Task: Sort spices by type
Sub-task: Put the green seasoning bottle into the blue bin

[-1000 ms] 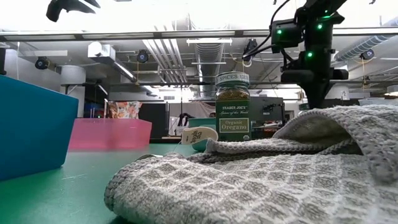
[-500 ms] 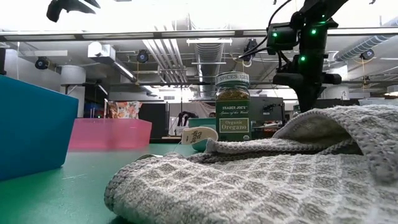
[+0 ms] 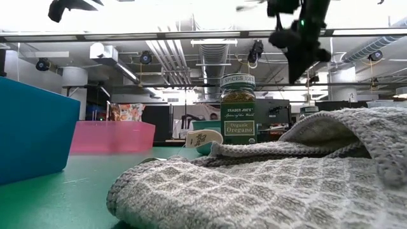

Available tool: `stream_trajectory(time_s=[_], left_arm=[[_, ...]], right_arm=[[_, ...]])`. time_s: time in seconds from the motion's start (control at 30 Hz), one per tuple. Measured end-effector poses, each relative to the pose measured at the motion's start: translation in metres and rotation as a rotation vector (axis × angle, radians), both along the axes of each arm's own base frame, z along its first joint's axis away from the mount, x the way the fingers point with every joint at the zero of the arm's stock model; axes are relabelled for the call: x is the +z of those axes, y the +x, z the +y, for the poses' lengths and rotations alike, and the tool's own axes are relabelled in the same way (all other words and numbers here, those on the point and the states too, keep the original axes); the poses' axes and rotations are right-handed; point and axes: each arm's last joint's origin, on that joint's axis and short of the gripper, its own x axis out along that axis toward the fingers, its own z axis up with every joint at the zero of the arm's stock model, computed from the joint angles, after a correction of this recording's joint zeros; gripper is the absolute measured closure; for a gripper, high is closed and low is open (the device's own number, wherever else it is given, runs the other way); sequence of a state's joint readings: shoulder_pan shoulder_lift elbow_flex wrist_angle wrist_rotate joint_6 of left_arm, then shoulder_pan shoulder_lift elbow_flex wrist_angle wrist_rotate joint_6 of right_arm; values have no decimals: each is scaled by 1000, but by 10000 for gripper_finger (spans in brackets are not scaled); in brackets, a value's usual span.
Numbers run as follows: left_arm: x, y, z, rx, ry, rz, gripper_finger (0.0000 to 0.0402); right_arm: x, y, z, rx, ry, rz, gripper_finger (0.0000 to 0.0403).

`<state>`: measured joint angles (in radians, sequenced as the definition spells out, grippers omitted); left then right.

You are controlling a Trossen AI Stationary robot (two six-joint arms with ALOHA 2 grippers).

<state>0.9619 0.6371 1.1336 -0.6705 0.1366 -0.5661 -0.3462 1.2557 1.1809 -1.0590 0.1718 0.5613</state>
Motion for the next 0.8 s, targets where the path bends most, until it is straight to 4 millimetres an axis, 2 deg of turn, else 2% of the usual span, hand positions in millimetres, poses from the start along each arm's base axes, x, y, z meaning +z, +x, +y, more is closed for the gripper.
stream_trajectory(time_s=[0.17,0.33,0.43,0.6,0.8], left_arm=[[2,-1,-9,-61,-44,-81,324],[8,3,-17,-157,-56,-182,324],[19,12,-17,-209,3,-263,324],[33,49,-8,-289,108,-346,324],[30,106,-4,-428,111,-359,324]], right_arm=[[26,6,20,202,-39,-73,394],[40,3,37,352,-28,-153,394],[46,0,44,422,-25,-197,394],[47,1,51,506,-57,-220,393],[47,3,59,567,-69,-218,384]])
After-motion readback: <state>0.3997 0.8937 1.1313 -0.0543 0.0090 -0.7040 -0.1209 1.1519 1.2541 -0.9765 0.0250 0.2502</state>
